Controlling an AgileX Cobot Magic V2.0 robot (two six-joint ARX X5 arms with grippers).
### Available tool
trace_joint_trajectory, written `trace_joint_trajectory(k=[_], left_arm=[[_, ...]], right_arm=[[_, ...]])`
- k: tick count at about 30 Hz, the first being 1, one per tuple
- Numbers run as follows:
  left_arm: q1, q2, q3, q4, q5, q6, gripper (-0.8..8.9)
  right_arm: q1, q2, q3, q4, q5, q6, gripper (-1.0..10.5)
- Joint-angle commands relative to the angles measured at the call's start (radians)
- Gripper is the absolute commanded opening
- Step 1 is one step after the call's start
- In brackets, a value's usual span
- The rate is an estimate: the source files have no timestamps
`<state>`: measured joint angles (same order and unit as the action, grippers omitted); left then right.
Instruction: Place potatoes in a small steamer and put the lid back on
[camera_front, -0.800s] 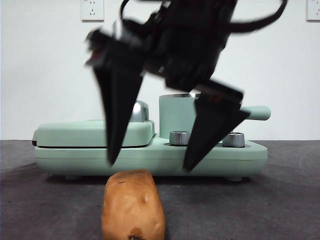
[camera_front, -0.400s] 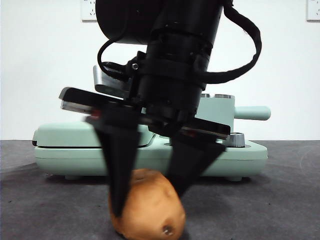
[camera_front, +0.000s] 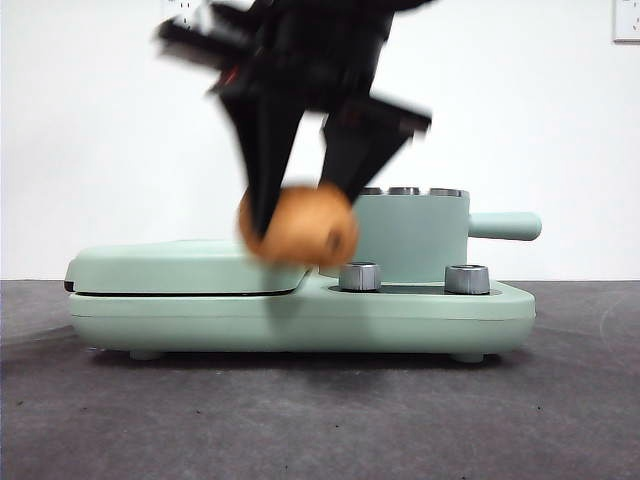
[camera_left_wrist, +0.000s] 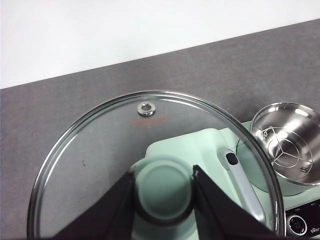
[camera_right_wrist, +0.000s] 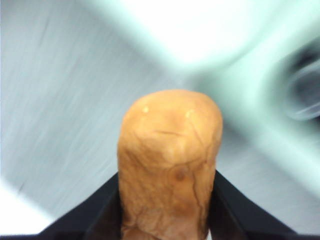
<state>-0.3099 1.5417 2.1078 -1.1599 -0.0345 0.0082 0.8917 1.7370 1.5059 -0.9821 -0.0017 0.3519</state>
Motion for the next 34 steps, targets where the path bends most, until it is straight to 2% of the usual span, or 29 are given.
trace_joint_trajectory(k=[1, 7, 10, 16, 22, 34], left_arm=[[-0.003, 0.0, 0.028, 0.023, 0.002, 0.009, 0.08], [-0.003, 0.0, 0.028, 0.024, 0.017, 0.007, 0.08], [-0.006, 0.0, 0.028, 0.024, 0.035, 0.006, 0.08], [-0.012, 0.0, 0.028, 0.024, 0.036, 0.003, 0.08], [-0.013, 0.0, 0.028, 0.023, 0.037, 0.003, 0.08], [-0.013, 0.0, 0.028, 0.023, 0.039, 0.003, 0.08]], right_arm=[[-0.058, 0.006, 0.137, -0.013, 0.048, -0.088, 0.5], [-0.205, 0.01, 0.28, 0.074, 0.063, -0.169, 0.5], [-0.264, 0.016, 0.294, 0.139, 0.062, -0.185, 0.5], [-0.343, 0.074, 0.294, 0.154, 0.055, -0.213, 0.5], [-0.38, 0.154, 0.294, 0.19, 0.008, -0.214, 0.5], [-0.391, 0.238, 0.294, 0.184, -0.023, -0.208, 0.5]])
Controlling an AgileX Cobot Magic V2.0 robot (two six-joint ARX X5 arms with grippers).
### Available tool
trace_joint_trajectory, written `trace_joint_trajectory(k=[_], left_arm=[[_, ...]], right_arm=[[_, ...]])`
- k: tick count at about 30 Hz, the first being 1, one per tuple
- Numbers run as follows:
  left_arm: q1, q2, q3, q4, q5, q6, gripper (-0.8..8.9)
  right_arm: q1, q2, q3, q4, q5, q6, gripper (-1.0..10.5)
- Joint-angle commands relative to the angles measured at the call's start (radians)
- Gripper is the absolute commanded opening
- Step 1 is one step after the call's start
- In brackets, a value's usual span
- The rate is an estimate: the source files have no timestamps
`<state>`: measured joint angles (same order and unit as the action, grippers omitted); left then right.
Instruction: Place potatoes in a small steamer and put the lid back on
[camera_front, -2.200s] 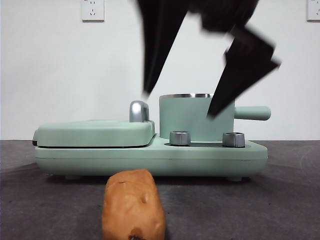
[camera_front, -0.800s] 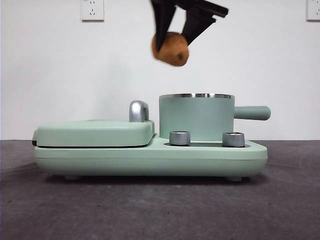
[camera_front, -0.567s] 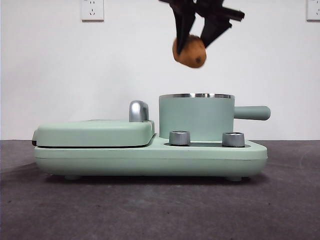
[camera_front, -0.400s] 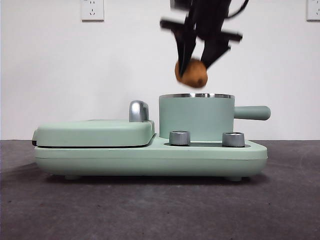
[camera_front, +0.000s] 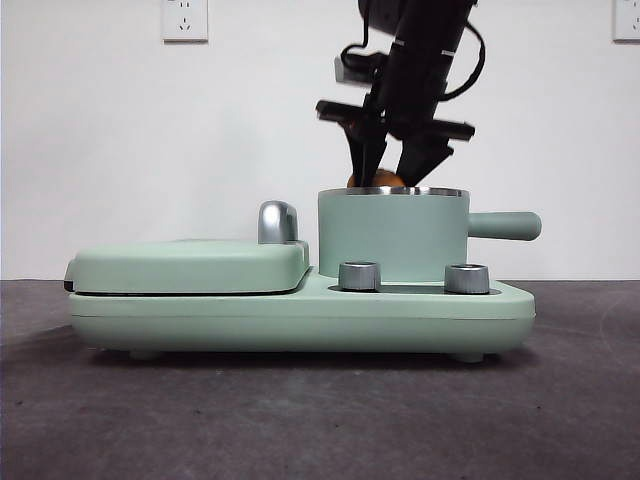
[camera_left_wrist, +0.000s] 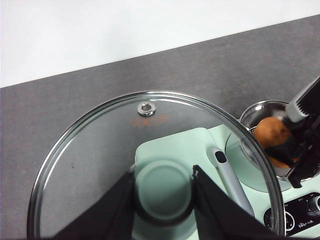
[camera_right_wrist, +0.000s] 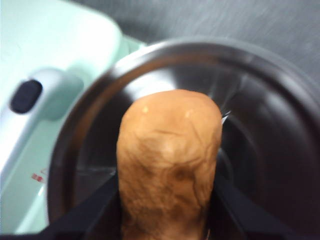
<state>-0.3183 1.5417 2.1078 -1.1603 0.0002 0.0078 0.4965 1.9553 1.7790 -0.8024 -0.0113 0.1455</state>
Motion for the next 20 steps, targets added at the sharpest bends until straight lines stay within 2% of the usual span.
trace_joint_trajectory(k=[1, 8, 12, 16, 20], left_arm=[[-0.005, 0.0, 0.028, 0.023, 0.004, 0.004, 0.08], [-0.005, 0.0, 0.028, 0.023, 0.004, 0.004, 0.08], [-0.005, 0.0, 0.028, 0.023, 0.004, 0.004, 0.08], [-0.005, 0.0, 0.028, 0.023, 0.005, 0.004, 0.08], [-0.005, 0.0, 0.028, 0.023, 0.011, 0.003, 0.08]], right_arm=[[0.004, 0.021, 0.021, 0.001, -0.016, 0.0, 0.5], [-0.002, 0.034, 0.021, -0.048, -0.016, 0.003, 0.6], [-0.004, 0.038, 0.021, -0.055, -0.015, 0.003, 1.7], [-0.003, 0.038, 0.024, -0.043, -0.014, 0.003, 3.4], [-0.004, 0.036, 0.073, -0.078, -0.011, 0.004, 3.6]])
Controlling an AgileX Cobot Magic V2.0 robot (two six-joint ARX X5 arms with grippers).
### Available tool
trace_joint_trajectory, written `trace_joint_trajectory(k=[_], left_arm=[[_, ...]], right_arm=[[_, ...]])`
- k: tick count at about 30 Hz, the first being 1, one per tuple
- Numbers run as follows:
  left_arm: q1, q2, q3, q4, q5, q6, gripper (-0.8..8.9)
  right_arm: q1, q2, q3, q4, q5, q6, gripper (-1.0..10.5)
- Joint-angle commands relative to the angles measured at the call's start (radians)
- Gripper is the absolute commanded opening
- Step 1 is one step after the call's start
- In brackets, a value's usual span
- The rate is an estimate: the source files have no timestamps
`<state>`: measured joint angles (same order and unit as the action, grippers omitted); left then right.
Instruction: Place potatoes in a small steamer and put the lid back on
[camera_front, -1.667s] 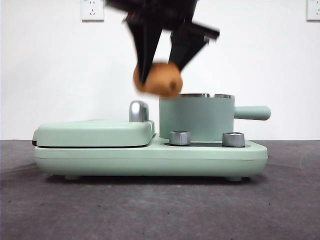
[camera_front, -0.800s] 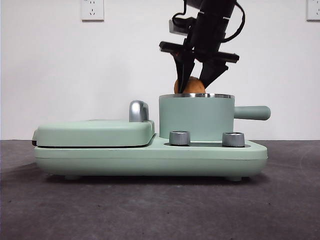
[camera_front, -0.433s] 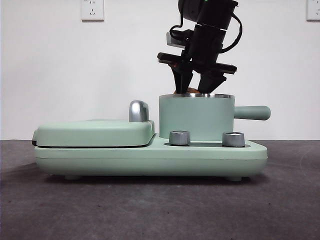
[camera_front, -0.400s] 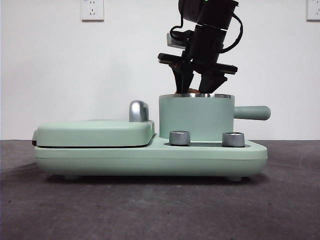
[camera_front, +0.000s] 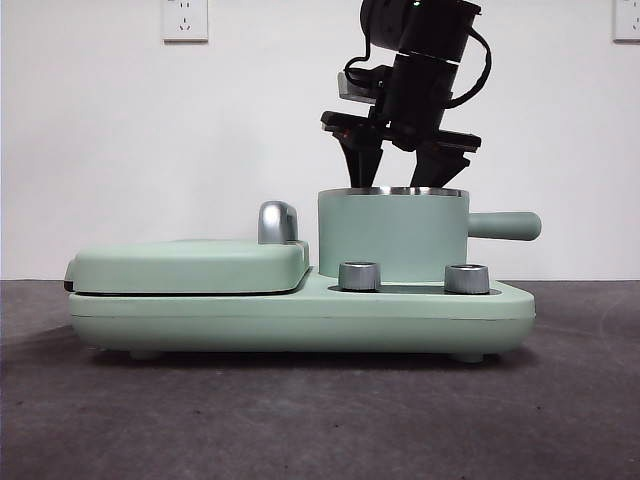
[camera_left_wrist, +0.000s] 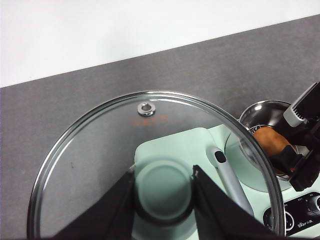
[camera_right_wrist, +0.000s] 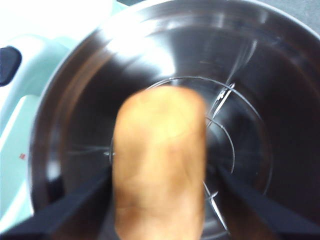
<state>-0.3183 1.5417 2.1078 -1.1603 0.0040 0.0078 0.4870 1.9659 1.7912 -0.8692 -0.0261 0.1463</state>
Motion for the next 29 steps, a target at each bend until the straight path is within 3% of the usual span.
trace_joint_trajectory(k=[1, 8, 16, 22, 29], left_arm=[[-0.005, 0.0, 0.028, 0.023, 0.008, 0.003, 0.08], [-0.005, 0.0, 0.027, 0.023, 0.014, 0.003, 0.08], [-0.014, 0.01, 0.026, 0.025, 0.031, 0.002, 0.08], [-0.04, 0.031, 0.026, 0.031, 0.03, 0.003, 0.08], [-0.085, 0.063, 0.026, 0.032, 0.03, 0.003, 0.08]], right_arm=[[0.006, 0.023, 0.085, -0.034, 0.008, 0.003, 3.6], [0.008, -0.005, 0.259, -0.246, 0.045, 0.007, 3.6], [0.007, -0.121, 0.267, -0.439, 0.074, 0.014, 3.6], [0.016, -0.285, 0.218, -0.546, 0.171, 0.014, 3.5], [0.042, -0.629, -0.023, -0.544, 0.238, 0.014, 3.5]])
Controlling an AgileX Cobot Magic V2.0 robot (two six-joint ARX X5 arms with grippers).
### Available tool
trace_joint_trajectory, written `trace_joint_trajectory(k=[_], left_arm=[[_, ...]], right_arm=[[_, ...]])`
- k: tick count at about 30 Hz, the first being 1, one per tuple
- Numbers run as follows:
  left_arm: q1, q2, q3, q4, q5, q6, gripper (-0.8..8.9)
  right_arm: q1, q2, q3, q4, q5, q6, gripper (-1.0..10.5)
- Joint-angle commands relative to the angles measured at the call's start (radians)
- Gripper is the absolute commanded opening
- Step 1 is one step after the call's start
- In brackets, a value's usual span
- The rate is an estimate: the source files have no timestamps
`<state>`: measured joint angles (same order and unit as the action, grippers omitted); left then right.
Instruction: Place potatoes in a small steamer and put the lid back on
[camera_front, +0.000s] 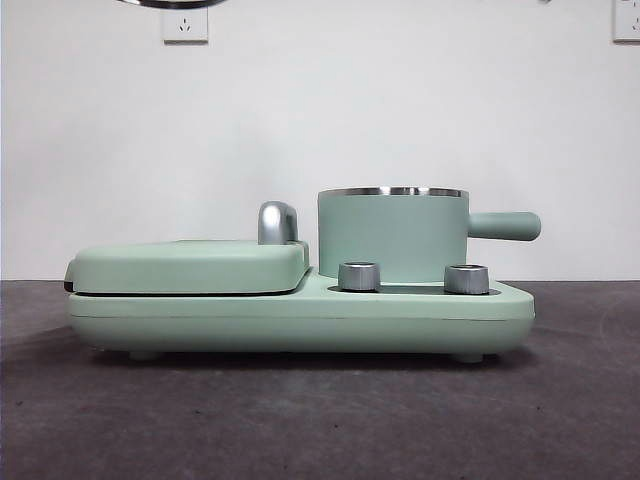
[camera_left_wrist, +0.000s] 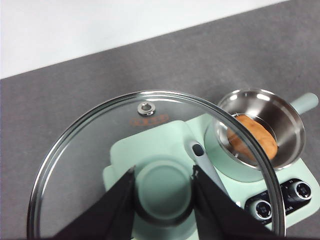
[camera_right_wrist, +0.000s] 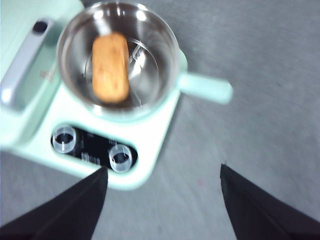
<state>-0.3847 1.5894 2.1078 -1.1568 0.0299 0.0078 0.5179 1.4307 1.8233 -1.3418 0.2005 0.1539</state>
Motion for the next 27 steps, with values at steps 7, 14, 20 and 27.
trace_joint_trajectory(k=[7, 14, 20, 27], left_arm=[[-0.084, 0.057, 0.026, 0.055, 0.004, -0.001, 0.08], [-0.176, 0.126, 0.026, 0.107, 0.004, -0.001, 0.08], [-0.251, 0.2, 0.026, 0.191, 0.004, 0.0, 0.08], [-0.317, 0.303, 0.026, 0.275, 0.004, 0.0, 0.08]], right_arm=[[0.071, -0.512, -0.359, 0.033, -0.046, 0.007, 3.5], [0.088, -0.851, -0.546, 0.121, -0.181, 0.04, 3.5], [0.088, -0.976, -0.592, 0.107, -0.185, 0.086, 3.5], [0.088, -0.988, -0.599, 0.114, -0.185, 0.097, 3.5]])
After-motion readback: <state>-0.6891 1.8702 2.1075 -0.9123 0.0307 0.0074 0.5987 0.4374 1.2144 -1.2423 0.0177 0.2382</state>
